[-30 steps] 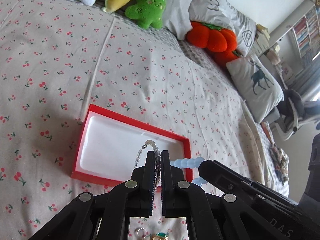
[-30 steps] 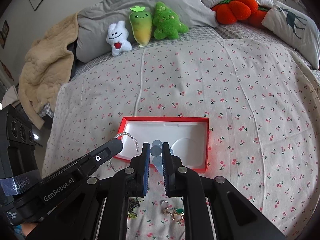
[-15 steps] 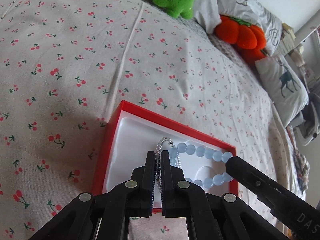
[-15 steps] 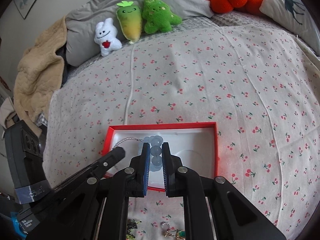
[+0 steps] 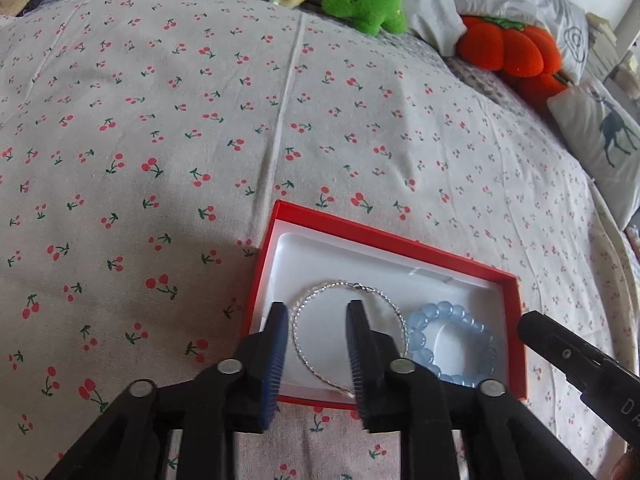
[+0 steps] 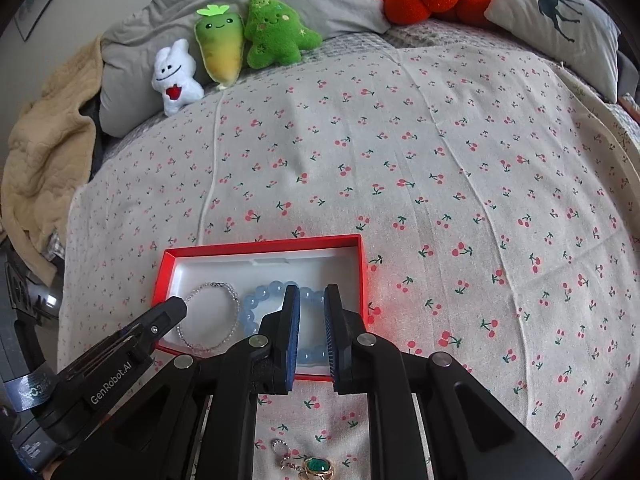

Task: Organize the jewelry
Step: 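Carry both bracelets into the red box and open both tools, then move both tools back over the remaining jewelry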

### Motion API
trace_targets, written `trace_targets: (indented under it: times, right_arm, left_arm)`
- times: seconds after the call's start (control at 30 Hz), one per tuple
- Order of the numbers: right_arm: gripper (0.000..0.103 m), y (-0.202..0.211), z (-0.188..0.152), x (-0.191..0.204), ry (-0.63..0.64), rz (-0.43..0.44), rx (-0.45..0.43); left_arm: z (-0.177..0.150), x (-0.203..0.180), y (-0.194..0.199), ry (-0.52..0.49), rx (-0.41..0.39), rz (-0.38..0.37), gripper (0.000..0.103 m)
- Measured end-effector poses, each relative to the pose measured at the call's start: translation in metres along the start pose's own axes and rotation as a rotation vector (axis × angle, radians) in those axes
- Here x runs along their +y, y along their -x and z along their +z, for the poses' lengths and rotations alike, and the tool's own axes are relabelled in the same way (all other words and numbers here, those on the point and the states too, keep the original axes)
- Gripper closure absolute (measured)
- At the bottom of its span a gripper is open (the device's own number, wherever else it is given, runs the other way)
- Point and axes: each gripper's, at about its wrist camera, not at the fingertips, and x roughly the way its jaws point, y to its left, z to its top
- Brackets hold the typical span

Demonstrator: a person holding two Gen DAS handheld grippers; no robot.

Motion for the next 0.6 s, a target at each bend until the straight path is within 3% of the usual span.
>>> trace_targets:
  times: [0.17, 0.37, 0.43, 0.6]
  right_arm:
    - [0.087, 0.020, -0.004, -0.001, 0.027, -0.005, -0.004]
    - [0.074, 0.042, -0.014, -0.009, 0.041, -0.024, 0.013]
    - [0.068, 0.048, -0.018, -0.015, 0.031, -0.015, 0.023]
    - [0.049, 0.062, -0.031, -0.027, 0.018, -0.013, 0.039]
  left_arm:
    - [-0.003, -0.011, 0.021, -0.037, -0.028, 0.011, 0.066]
    - [-0.016, -0.024, 0.045, -0.091, -0.050, 0.055, 0.042]
    - [-0.024, -0.029, 0.052, -0.114, -0.052, 0.071, 0.028]
    - [-0.041, -0.030, 0.067, -0.141, -0.044, 0.143, 0.013]
